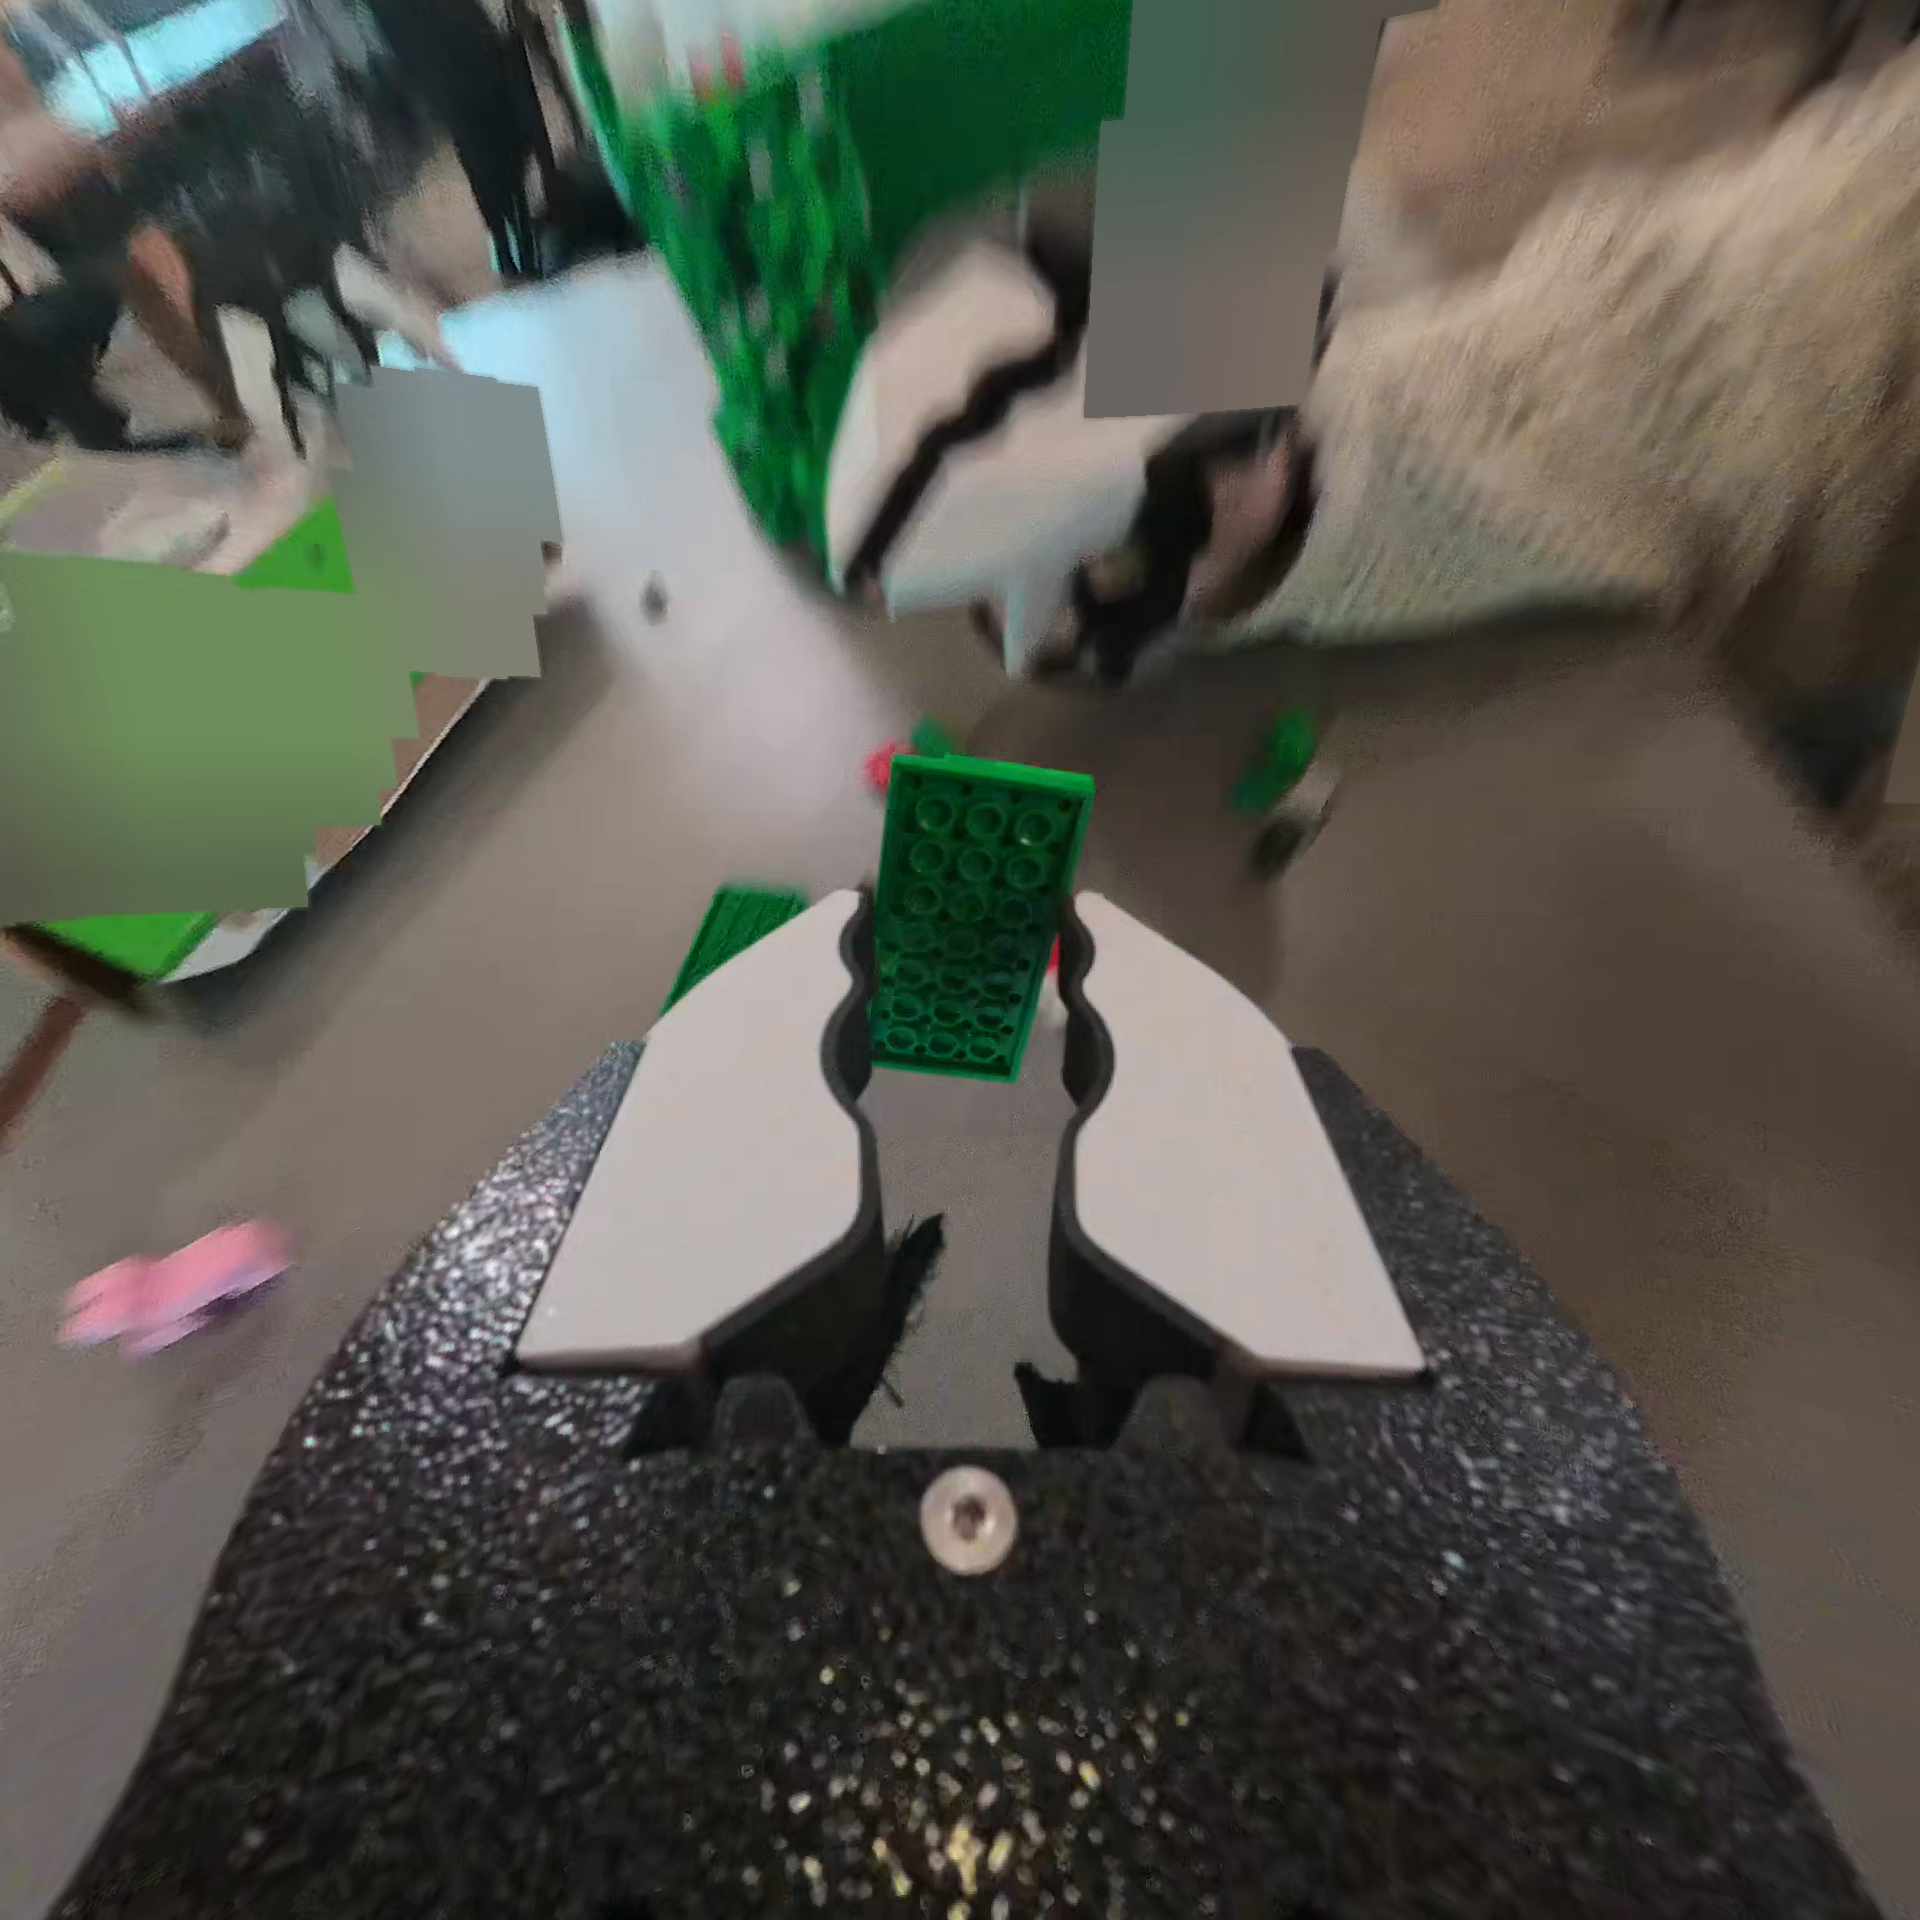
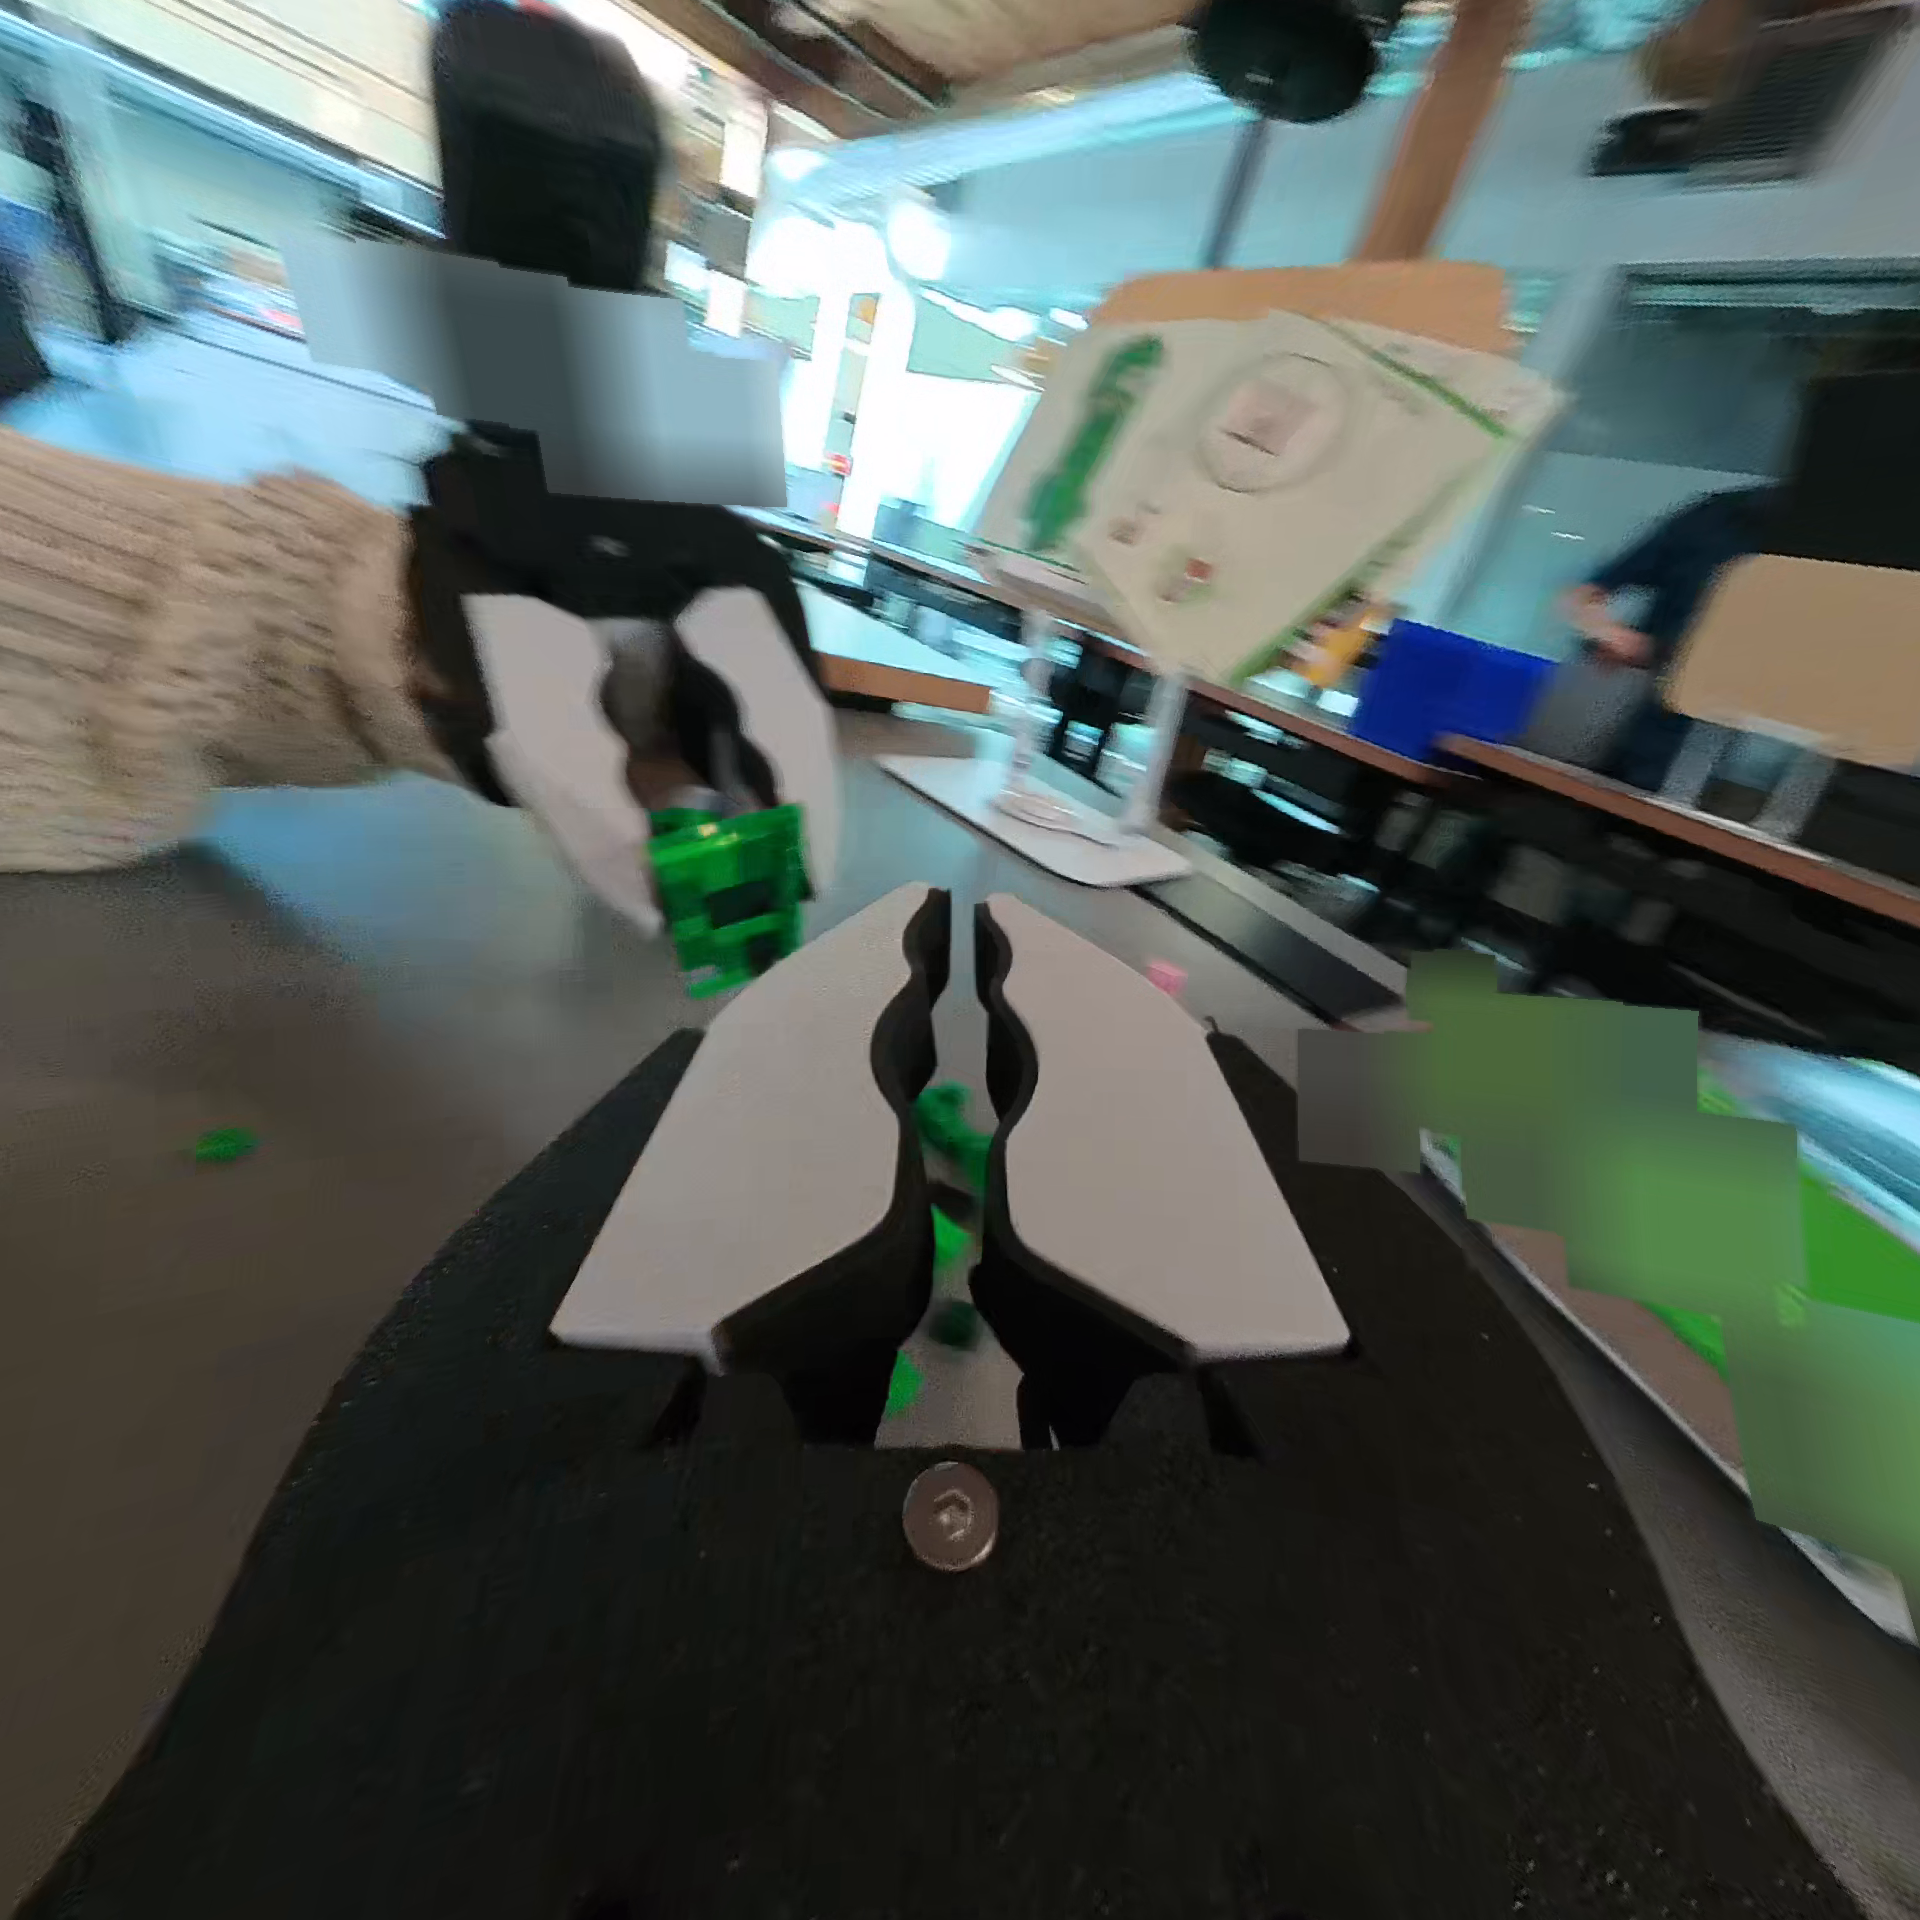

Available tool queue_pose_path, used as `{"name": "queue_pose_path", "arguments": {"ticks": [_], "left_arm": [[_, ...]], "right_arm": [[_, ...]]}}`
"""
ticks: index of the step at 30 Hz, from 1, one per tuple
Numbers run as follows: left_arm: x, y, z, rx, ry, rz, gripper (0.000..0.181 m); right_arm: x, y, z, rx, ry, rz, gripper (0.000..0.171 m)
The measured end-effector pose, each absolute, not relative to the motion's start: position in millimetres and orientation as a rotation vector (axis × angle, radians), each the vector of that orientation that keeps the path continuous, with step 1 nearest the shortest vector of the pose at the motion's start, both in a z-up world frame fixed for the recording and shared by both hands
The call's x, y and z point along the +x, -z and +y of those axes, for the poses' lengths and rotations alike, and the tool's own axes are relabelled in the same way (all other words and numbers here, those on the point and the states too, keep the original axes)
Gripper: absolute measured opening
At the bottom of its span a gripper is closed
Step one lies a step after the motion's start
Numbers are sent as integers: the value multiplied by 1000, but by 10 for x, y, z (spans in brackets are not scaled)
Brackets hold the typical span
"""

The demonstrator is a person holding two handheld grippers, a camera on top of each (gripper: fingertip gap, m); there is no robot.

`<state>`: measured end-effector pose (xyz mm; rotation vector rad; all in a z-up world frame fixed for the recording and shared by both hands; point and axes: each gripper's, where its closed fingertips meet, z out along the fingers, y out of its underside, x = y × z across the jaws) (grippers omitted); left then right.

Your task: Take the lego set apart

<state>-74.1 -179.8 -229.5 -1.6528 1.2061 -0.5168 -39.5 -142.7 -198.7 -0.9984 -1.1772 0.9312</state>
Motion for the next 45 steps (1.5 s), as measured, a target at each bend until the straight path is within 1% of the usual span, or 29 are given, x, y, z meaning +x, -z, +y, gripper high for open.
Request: {"name": "queue_pose_path", "arguments": {"ticks": [1,4,6,9,14,16,18,21,24,29,40,41,43,45], "left_arm": [[-677,2211,-1845,-1600,631,1124,33],[-632,2063,-1906,-1462,853,926,32],[-649,2069,-1920,-1405,918,839,33],[-573,2236,-1997,-1428,939,895,33],[-491,2336,-2024,-1473,909,956,32],[-488,2358,-2020,-1487,898,962,32],[-492,2381,-2008,-1507,892,963,32],[-499,2390,-2009,-1501,884,977,32],[-476,2436,-2031,-1510,861,1024,32],[-427,2532,-2075,-1527,822,1114,32],[-473,2635,-1966,-1565,681,1131,32],[-498,2623,-1925,-1562,649,1107,32],[-519,2572,-1894,-1528,597,1095,32],[-569,2501,-1810,-1475,419,1080,32]], "right_arm": [[-409,1972,-1549,-965,-1008,-1215,8],[-426,1928,-1813,-916,-1221,-1268,20],[-454,1959,-1871,-929,-1269,-1288,24],[-510,2026,-1997,-899,-1248,-1357,23],[-572,2133,-2192,-857,-1216,-1469,24],[-581,2143,-2167,-862,-1192,-1461,19],[-580,2147,-2148,-860,-1168,-1458,19],[-581,2149,-2137,-868,-1159,-1459,22],[-579,2166,-2128,-887,-1169,-1471,32],[-577,2262,-2228,-921,-1249,-1562,29],[-587,2380,-2181,-989,-1157,-1641,29],[-588,2382,-2170,-1000,-1157,-1635,24],[-594,2334,-2144,-1012,-1188,-1587,24],[-602,2285,-2097,-1051,-1231,-1524,25]]}}
